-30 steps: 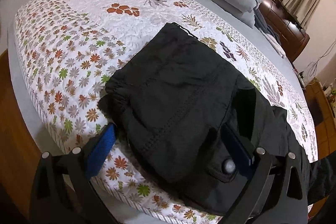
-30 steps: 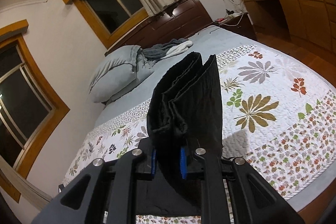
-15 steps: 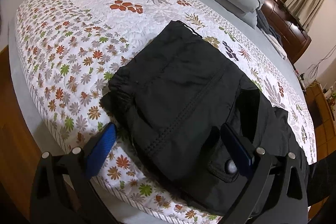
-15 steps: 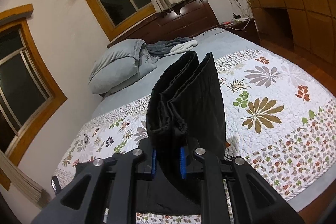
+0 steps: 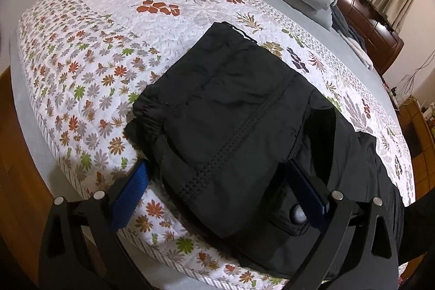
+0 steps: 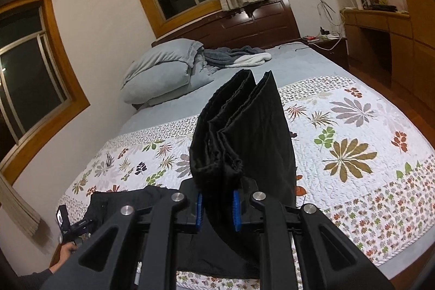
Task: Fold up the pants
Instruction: 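Lower the held pants leg toward the quilt with the right gripper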
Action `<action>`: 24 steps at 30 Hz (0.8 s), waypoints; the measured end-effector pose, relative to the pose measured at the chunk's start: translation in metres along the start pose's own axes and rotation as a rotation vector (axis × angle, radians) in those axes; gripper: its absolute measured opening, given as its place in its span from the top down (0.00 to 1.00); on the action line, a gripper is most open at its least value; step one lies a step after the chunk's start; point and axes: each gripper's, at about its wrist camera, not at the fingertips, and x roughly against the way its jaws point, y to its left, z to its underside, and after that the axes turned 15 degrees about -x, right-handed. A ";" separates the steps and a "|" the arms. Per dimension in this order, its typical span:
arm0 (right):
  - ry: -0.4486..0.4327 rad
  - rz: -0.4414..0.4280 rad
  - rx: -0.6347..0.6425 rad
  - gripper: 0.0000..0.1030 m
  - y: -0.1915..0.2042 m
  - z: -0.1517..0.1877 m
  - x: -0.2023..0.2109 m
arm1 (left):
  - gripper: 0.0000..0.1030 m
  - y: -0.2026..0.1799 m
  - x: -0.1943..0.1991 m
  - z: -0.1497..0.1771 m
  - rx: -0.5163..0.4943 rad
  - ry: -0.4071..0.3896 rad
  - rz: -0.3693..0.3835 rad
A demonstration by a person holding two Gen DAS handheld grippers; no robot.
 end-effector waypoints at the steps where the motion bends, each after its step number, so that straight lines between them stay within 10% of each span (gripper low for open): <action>1: 0.002 -0.001 0.006 0.84 0.002 0.001 -0.001 | 0.04 0.001 0.000 0.000 0.004 0.001 0.003; 24: 0.100 -0.010 0.132 0.84 0.056 0.036 -0.045 | 0.04 0.009 0.005 0.006 0.050 -0.013 0.054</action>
